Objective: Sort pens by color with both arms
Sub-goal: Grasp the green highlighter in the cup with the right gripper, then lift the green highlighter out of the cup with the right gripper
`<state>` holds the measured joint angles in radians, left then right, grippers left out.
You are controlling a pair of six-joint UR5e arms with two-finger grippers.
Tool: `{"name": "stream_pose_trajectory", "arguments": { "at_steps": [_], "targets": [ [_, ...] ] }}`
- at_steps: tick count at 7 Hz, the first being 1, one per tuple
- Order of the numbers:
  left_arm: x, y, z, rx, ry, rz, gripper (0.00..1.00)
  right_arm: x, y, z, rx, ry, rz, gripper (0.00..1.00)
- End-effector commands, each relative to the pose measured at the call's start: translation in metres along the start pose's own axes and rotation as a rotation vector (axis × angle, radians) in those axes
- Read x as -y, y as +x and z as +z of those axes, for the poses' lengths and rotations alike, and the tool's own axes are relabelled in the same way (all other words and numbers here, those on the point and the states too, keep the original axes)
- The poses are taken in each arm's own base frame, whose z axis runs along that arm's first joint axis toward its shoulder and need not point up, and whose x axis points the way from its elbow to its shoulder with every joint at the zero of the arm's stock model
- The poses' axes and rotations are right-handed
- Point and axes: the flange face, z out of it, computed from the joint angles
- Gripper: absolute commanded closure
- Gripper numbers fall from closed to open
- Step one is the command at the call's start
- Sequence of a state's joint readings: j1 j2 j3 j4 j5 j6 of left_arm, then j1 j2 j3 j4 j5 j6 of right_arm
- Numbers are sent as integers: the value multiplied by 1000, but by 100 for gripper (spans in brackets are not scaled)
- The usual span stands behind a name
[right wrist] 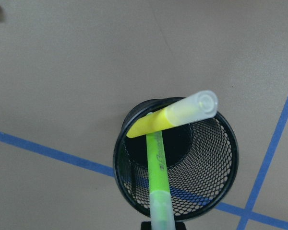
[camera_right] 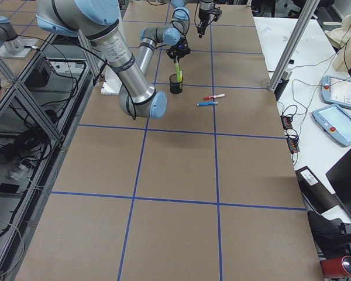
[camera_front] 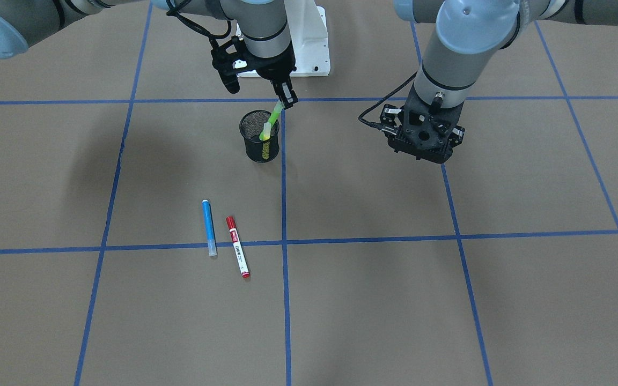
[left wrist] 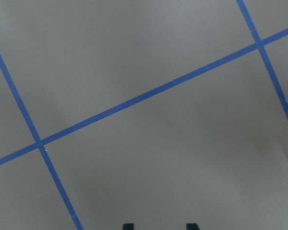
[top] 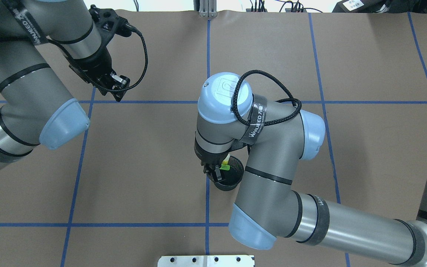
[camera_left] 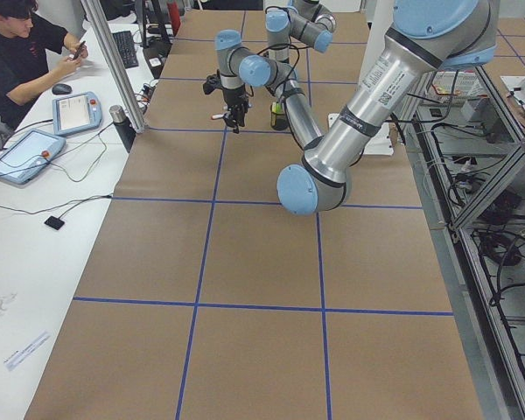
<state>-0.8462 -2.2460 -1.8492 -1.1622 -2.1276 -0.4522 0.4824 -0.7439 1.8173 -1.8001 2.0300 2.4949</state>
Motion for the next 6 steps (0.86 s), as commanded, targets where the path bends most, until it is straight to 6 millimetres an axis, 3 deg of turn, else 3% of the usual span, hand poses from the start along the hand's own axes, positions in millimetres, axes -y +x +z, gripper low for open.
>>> {"name": "stream_pose_trajectory", "arguments": {
  "at_steps": [1,4,6],
  "targets": [
    [7,-2,12,4,-2,3,52,-17,2,-32,16,-24,-19,100],
    [13,-6,24,5,-7,2,52,-28,11,-76,72,-81,-53,100],
    [14,-7,26,2,-1,1,51,-22,4,-90,110,-73,-198,100]
  ]
}}
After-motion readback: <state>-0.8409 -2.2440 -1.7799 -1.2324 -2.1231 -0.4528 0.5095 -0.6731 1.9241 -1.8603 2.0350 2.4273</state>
